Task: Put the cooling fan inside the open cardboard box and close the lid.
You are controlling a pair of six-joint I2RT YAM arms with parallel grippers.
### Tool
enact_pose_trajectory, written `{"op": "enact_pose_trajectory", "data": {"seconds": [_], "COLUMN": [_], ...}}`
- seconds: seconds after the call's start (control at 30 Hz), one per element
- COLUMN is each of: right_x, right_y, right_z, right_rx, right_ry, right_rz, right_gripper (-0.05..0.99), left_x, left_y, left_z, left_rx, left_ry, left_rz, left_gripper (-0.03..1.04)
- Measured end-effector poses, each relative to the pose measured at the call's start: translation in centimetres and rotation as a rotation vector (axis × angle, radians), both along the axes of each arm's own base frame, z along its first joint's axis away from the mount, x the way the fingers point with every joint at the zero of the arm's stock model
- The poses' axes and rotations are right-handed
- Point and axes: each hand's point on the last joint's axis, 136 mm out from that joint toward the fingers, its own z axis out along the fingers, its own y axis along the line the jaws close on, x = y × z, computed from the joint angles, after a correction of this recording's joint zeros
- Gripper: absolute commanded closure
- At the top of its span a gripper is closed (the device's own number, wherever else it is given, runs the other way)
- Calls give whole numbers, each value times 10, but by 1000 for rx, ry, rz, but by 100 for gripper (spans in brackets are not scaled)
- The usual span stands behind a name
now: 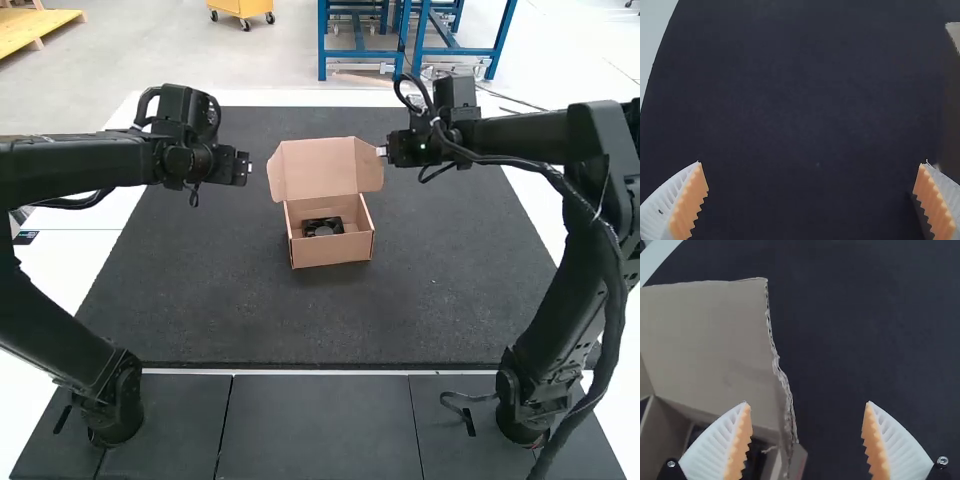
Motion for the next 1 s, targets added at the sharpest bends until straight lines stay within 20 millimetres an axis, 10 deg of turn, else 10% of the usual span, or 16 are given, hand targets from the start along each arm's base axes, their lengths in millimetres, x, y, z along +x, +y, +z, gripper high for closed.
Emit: {"op": "enact_pose_trajectory", "data": {"seconds": [0.57,1.0], "right_x": [-4,-1], "right_y": [0,1], "right_z": [-6,-34], "right_rx": [-3,-21], "right_ry": [35,97], "right_rz": [0,0], "right_gripper": [5,4], "left_x": [21,26], "left_y": [1,0], "left_z": [-7,-11], "left_rx": [4,4], "left_ry": [6,5], "left_rz": [18,18], "left_gripper": [4,4]}}
